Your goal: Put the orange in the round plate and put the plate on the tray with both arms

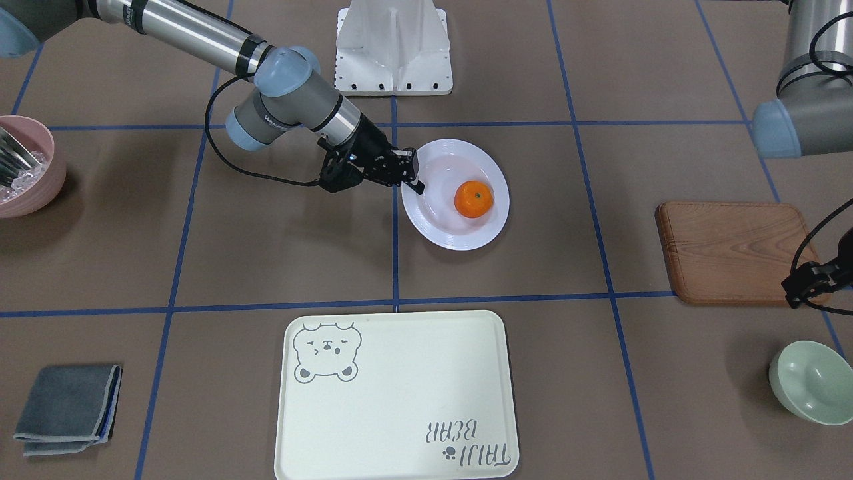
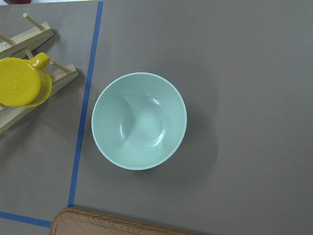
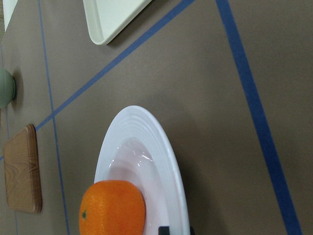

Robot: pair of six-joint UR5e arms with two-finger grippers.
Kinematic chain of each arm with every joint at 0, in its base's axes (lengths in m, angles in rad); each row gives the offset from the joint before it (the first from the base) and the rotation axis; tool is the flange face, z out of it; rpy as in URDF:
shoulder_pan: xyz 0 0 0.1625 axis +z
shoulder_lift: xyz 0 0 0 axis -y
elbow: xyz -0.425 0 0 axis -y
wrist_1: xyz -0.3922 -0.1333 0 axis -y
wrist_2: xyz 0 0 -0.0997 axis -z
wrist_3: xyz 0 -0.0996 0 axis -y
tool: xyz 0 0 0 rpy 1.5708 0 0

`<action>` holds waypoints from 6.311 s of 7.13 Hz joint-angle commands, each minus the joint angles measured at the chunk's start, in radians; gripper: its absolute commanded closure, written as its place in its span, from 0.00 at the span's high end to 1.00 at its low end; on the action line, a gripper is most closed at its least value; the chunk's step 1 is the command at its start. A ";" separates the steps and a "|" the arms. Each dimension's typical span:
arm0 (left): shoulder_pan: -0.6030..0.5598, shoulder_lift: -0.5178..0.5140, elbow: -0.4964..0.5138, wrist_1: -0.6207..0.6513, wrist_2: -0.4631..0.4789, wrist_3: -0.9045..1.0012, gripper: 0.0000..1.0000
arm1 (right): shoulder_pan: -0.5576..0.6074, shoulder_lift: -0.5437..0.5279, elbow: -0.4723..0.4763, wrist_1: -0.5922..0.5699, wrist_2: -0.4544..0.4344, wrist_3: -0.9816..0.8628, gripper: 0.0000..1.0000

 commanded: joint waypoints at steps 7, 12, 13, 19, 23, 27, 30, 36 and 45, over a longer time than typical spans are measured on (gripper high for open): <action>0.001 -0.013 0.023 -0.005 0.000 -0.006 0.98 | 0.289 0.081 -0.062 -0.130 -0.040 0.039 0.00; 0.003 -0.008 0.057 -0.008 0.002 -0.002 0.98 | 0.369 0.308 -0.489 -0.137 -0.048 0.045 0.00; 0.003 -0.010 0.064 -0.012 0.002 -0.002 0.98 | 0.365 0.328 -0.521 -0.137 -0.046 0.045 0.00; 0.003 -0.011 0.078 -0.023 0.045 0.000 0.98 | 0.309 0.294 -0.490 -0.135 -0.038 0.051 0.00; 0.003 -0.013 0.075 -0.023 0.045 0.000 0.98 | 0.355 0.229 -0.447 -0.140 -0.034 0.039 1.00; 0.003 -0.014 0.071 -0.023 0.043 -0.002 0.98 | 0.476 0.165 -0.245 -0.554 0.112 -0.534 1.00; 0.001 -0.007 0.055 -0.031 0.042 -0.002 0.98 | 0.746 -0.072 -0.087 -0.675 0.412 -0.937 1.00; 0.000 0.070 0.057 -0.100 -0.035 0.004 0.98 | 1.032 -0.371 0.265 -1.323 0.491 -1.837 1.00; -0.278 0.251 0.055 0.064 -0.254 0.620 0.98 | 1.125 -0.549 0.238 -1.233 0.555 -2.006 1.00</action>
